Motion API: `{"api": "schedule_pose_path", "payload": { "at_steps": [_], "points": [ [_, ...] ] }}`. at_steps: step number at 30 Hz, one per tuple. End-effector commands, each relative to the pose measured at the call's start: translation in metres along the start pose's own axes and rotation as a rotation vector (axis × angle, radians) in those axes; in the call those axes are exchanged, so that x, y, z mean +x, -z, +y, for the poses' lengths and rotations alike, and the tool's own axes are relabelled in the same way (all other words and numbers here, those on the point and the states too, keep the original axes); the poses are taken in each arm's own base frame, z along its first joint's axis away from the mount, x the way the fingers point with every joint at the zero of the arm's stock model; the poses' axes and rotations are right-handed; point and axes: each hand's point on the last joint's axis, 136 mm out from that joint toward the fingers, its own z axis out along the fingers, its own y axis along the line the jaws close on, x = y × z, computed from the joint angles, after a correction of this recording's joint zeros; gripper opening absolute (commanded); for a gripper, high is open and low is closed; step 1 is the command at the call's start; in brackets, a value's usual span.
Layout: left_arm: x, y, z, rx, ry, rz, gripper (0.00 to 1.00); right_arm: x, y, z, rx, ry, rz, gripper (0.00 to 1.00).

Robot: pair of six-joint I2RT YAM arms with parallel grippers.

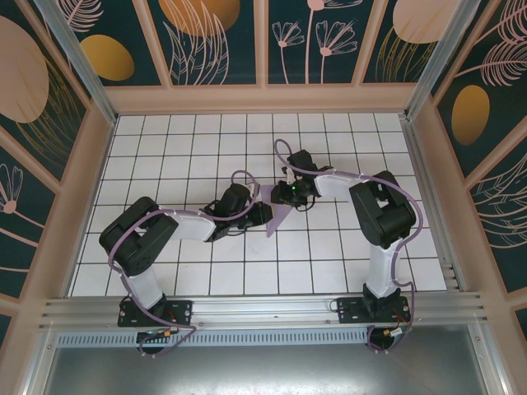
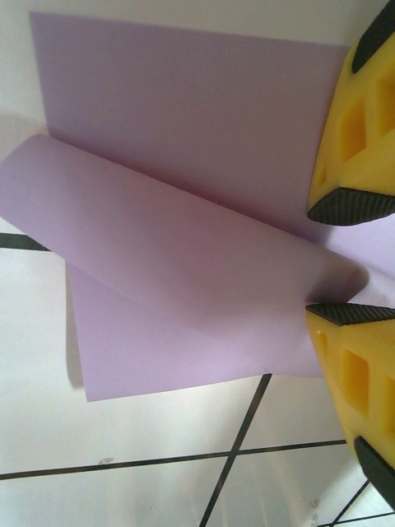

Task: Fold a paper plane with a square sheet of paper (pick it up from the middle)
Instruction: Fourth fold the wing at the center of the table.

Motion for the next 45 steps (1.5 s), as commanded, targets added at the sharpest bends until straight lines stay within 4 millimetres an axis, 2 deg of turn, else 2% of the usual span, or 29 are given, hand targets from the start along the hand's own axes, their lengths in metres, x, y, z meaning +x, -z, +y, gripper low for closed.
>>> {"api": "schedule_pose_path", "payload": {
  "at_steps": [1,19,29,45],
  "points": [
    [0.007,-0.003,0.003,0.013,0.027,0.028,0.16,0.075,-0.042,-0.087,0.294,-0.062,0.215,0.39],
    [0.022,-0.012,0.023,-0.032,0.077,0.071,0.15,0.088,-0.049,-0.101,0.399,-0.058,0.254,0.4],
    [0.025,-0.014,0.028,-0.05,0.085,0.075,0.14,0.093,-0.052,-0.105,0.417,-0.061,0.268,0.41],
    [0.036,-0.017,0.051,-0.138,0.127,0.104,0.11,0.096,-0.054,-0.105,0.416,-0.067,0.278,0.4]
  ]
}}
